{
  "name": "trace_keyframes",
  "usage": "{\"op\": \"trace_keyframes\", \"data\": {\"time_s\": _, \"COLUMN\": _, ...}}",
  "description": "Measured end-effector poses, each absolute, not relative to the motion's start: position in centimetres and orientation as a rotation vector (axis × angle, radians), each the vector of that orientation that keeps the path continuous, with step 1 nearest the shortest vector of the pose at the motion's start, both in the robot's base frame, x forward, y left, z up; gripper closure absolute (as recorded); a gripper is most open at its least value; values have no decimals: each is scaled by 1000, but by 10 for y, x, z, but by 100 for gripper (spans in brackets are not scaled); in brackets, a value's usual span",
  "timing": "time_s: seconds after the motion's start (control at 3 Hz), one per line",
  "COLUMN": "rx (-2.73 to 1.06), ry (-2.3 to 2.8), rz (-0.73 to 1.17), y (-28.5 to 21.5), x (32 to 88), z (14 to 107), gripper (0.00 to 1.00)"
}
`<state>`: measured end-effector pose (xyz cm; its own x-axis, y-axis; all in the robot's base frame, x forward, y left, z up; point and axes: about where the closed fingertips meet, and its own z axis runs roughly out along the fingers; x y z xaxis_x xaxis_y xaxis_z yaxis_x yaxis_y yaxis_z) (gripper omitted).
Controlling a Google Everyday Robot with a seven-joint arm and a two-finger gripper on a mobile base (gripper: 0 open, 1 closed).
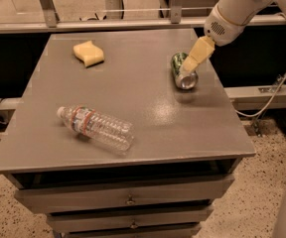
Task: Place green can upright
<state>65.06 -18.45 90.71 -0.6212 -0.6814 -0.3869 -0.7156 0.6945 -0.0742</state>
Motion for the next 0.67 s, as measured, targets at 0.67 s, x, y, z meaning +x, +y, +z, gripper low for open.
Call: {"op": "trace_keyframes", "data": {"time_s": 0.67, "rx": -759, "ry": 2681, "rz": 132, "y": -149, "x": 686, "z": 886, "gripper": 0}}
